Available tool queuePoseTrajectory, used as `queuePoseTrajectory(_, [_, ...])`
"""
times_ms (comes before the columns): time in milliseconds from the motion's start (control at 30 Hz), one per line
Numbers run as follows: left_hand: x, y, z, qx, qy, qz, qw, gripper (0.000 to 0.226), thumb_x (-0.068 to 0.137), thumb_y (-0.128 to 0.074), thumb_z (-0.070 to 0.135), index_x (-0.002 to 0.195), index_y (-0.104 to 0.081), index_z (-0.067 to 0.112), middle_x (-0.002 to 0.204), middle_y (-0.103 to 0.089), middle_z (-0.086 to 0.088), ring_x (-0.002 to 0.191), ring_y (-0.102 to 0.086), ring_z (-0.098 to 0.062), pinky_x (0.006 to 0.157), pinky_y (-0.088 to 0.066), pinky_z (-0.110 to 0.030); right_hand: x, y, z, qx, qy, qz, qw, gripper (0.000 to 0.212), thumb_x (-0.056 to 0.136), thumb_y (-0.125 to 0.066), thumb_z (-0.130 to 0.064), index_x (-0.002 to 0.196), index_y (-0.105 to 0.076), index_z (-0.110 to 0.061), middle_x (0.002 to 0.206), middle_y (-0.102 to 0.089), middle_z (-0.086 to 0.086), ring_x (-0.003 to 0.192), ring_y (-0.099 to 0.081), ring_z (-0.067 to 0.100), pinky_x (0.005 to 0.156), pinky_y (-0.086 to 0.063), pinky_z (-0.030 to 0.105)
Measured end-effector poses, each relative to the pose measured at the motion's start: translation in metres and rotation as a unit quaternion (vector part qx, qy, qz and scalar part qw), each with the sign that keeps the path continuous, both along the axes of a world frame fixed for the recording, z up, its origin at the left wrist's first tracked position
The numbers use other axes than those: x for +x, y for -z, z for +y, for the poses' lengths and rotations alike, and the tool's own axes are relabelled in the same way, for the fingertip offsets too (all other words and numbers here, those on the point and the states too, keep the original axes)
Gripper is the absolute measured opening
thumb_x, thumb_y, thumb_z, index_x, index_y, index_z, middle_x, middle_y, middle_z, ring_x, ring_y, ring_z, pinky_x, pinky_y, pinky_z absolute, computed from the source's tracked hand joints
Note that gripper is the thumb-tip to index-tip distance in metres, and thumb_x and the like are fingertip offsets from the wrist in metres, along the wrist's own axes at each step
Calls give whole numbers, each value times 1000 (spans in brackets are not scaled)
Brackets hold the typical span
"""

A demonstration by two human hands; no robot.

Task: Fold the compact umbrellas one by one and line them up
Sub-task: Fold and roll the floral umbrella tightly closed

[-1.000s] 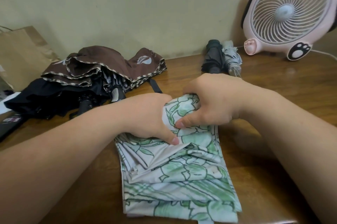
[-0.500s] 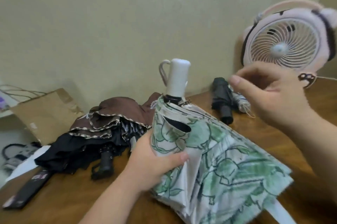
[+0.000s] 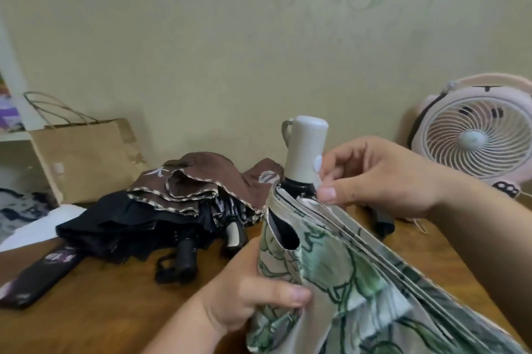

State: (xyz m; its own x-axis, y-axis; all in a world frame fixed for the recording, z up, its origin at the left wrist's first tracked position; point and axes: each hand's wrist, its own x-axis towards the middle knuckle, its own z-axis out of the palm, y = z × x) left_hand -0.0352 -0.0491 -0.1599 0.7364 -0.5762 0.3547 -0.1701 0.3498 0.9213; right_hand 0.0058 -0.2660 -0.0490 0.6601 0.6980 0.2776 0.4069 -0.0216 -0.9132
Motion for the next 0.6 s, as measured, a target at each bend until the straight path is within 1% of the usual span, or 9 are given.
queuePoseTrajectory(67, [1, 0, 7, 8, 56, 25, 998, 59, 76, -64, -6, 134, -60, 4, 126, -65, -18, 118, -60, -35, 106, -43, -48, 6, 4, 12, -8, 7, -3, 1000, 67, 57, -96, -46, 95, -67, 0, 87, -64, 23, 76, -60, 28, 68, -54, 35])
queuePoseTrajectory(100, [2, 1, 10, 9, 73, 41, 996, 58, 75, -67, -5, 132, -60, 0, 124, -66, -19, 116, -60, -35, 106, -42, -48, 9, 7, 19, -16, 8, -14, 1000, 74, 59, -93, -52, 102, -63, 0, 94, -65, 19, 83, -61, 28, 74, -53, 38])
queuePoseTrajectory(167, [1, 4, 12, 1, 101, 73, 992, 65, 70, -78, 0, 131, -58, -8, 125, -62, -24, 119, -53, -40, 109, -38, -55, 9, 13, 31, -37, 22, -35, 998, 77, 65, -83, -65, 116, -62, -12, 105, -72, 1, 97, -67, 17, 85, -56, 31])
queuePoseTrajectory(233, [0, 6, 13, -16, 114, 101, 988, 69, 67, -78, -3, 132, -57, -11, 124, -63, -25, 119, -53, -42, 110, -37, -58, 7, 17, 41, -36, 49, -2, 998, 78, 66, -80, -69, 116, -69, -11, 110, -74, 1, 100, -68, 16, 88, -56, 29])
queuePoseTrajectory(333, [-1, 8, 11, -30, 102, 140, 984, 64, 64, -68, -7, 128, -61, -9, 118, -68, -23, 111, -61, -39, 103, -46, -52, 7, 22, 52, -41, 84, 21, 995, 68, 71, -79, -67, 103, -74, -7, 98, -73, 9, 87, -67, 21, 79, -57, 29])
queuePoseTrajectory(367, [-2, 8, 11, -42, 105, 150, 982, 64, 63, -72, -6, 127, -63, -7, 116, -69, -22, 108, -64, -38, 102, -48, -50, 7, 22, 55, -32, 96, 23, 995, 68, 71, -80, -65, 101, -74, -5, 95, -73, 11, 85, -66, 23, 76, -55, 31])
queuePoseTrajectory(467, [-5, 3, 7, -74, 125, 164, 976, 60, 66, -82, 5, 124, -68, 0, 115, -73, -17, 106, -69, -34, 101, -51, -48, 6, 25, 59, 2, 135, 31, 990, 80, 69, -84, -61, 103, -66, 9, 95, -68, 19, 87, -60, 29, 79, -49, 37])
queuePoseTrajectory(533, [-7, 1, 4, -85, 130, 173, 973, 56, 69, -83, 7, 123, -69, 1, 116, -73, -17, 106, -70, -33, 101, -53, -47, 5, 25, 61, 19, 156, 35, 987, 67, 73, -83, -52, 99, -69, 8, 91, -69, 16, 82, -62, 27, 75, -52, 33])
queuePoseTrajectory(600, [-7, 1, 4, -93, 124, 175, 972, 55, 74, -82, 5, 126, -66, -2, 118, -71, -19, 108, -69, -35, 102, -52, -48, 2, 21, 61, 21, 175, 40, 984, 54, 73, -82, -49, 93, -74, 0, 87, -71, 12, 75, -66, 22, 69, -56, 28])
